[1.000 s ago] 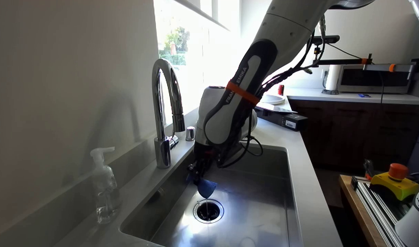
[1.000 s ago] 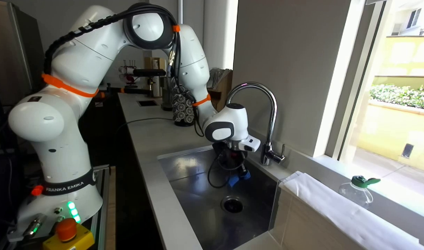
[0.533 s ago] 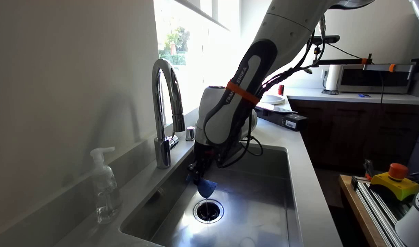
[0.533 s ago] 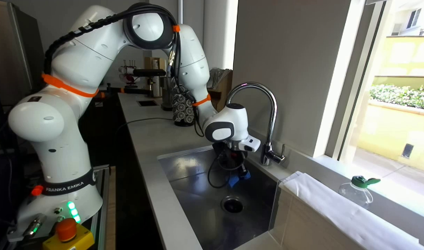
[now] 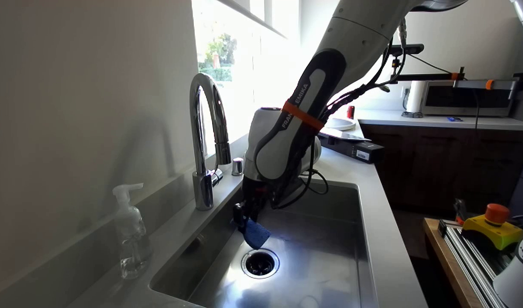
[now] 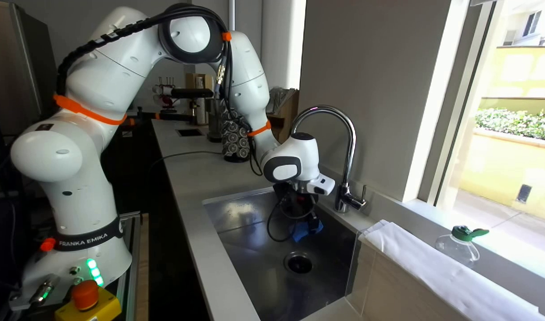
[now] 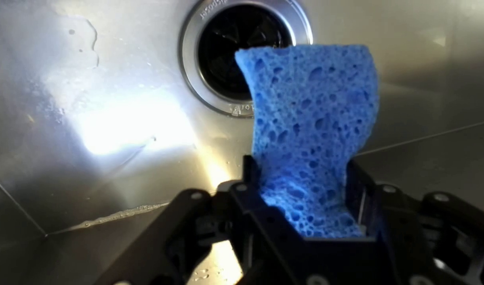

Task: Close the tap faucet

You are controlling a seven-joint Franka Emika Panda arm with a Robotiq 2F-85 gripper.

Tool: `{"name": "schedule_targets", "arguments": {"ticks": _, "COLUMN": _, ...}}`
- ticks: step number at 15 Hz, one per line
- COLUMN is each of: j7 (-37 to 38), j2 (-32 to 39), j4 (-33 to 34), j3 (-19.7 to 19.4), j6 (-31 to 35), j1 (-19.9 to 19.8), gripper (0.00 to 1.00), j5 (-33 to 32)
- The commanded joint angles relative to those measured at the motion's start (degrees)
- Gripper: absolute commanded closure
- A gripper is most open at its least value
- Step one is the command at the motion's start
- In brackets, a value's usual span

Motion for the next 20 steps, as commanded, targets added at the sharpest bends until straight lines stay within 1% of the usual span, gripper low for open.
{"name": "schedule_targets", "arguments": {"ticks": 1, "j7": 0.2, "j2": -0.7, "j4": -1.0, "j3": -0.1, "j6": -0.1, "j1": -0.1, "gripper": 0.14, "j5": -0.6}}
{"name": "schedule_targets", "arguments": {"ticks": 3, "j7": 0.2, "j2": -0.5, "j4": -0.8, "j3": 0.0, "j6": -0.4, "j1": -0.2, "gripper": 0.01, "j5": -0.6}}
{"name": "schedule_targets", "arguments": {"ticks": 4, "j7": 0.1, "j2": -0.4, "j4": -0.6, "j3": 0.0, "j6": -0.6, "j1": -0.3, "gripper": 0.00, "j5": -0.6}}
{"name": "schedule_targets", "arguments": {"ticks": 9, "j7": 0.3, "j2": -0.1, "j4": -0.4, "j3": -0.3, "j6": -0.8, "j1": -0.1, "gripper": 0.00, "j5": -0.7}}
{"name": "schedule_targets", "arguments": {"ticks": 13, "j7": 5.3, "j2": 1.7, "j4": 1.1, "j3": -3.0, "j6": -1.3, "j1": 1.8, "gripper": 0.00, "j5": 0.3}}
{"name": "schedule_targets", "arguments": {"ticks": 14, "j7": 6.9, "j2": 2.4, "j4": 1.8, "j3": -3.3, "j6": -2.1, "j1": 1.9, "gripper": 0.00, "j5": 0.8}}
{"name": "schedule_targets", "arguments": {"ticks": 16, "j7": 8.3, "j2": 4.0, "j4": 3.7, "j3": -2.0, "j6": -4.7, "j1": 0.7, "gripper": 0.00, "j5": 2.3}}
{"name": "schedule_targets", "arguments": {"ticks": 20, "j7": 12.8, "j2": 7.7, "j4": 8.4, "j3": -1.6, "j6": -9.7, "j1": 0.8, "gripper": 0.00, "j5": 4.7}}
